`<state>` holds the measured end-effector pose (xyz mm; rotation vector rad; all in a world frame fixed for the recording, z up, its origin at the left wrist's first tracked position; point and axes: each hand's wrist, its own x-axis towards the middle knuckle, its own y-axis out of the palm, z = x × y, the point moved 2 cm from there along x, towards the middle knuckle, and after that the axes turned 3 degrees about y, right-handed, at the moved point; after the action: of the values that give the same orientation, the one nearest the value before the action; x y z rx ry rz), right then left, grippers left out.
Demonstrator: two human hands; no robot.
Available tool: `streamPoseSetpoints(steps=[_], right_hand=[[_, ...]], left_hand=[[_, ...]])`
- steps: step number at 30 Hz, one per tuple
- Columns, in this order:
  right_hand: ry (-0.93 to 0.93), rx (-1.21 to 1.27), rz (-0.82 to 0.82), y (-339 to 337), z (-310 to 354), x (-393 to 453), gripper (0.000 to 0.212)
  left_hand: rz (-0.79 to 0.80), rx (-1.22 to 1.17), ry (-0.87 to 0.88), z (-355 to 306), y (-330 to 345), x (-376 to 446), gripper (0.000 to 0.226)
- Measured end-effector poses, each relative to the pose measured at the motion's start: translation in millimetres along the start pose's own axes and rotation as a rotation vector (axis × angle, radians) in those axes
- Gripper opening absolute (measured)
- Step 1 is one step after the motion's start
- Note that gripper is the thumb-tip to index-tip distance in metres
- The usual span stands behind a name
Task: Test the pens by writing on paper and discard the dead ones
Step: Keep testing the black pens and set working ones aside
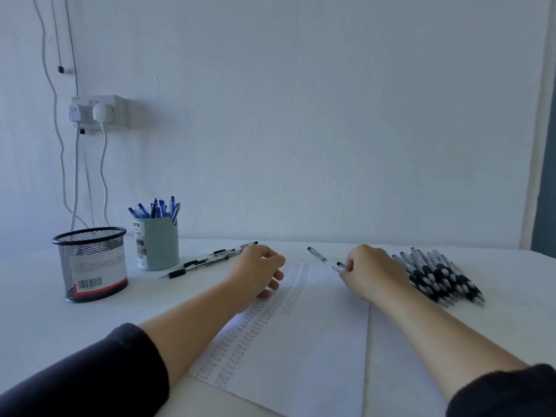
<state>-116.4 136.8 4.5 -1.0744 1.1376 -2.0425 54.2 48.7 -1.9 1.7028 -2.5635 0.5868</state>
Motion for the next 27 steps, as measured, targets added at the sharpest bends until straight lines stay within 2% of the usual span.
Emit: streamPoseSetpoints(steps=[5,10,14,15,18,21,23,25,27], right_hand=[[0.111,-0.244,-0.013,-3,-18,-1,0.016],[0.13,-0.323,-0.057,-8,-19,-6,0.01],[0.121,-0.331,-0.014,-8,-12,-9,0.011],[0.105,-0.337,0.0,-7,-9,-9,0.006],[-0.036,-0.25,0.062,2,-2,-4,0.031],[-0.247,-0.065,0.215,11,16,-7,0.044],[-0.27,0.024,0.366,19,26,-12,0.052],[-0.211,0.09,0.481,25,32,-16,0.064],[-0.178,0.11,0.531,27,31,-17,0.069]], left_hand=[[0.06,0.069,-0.059,3,-5,4,0.012],[0.073,0.085,-0.064,4,-6,5,0.014],[0.074,0.07,-0.055,4,-7,5,0.013],[0.073,0.057,-0.048,3,-7,4,0.012],[0.059,0.03,-0.013,1,-11,5,0.011],[-0.033,0.064,0.045,0,-28,14,0.01],[-0.17,0.192,0.089,4,-47,24,0.01],[-0.288,0.455,0.105,15,-70,33,0.015],[-0.296,0.701,0.04,30,-91,40,0.028]])
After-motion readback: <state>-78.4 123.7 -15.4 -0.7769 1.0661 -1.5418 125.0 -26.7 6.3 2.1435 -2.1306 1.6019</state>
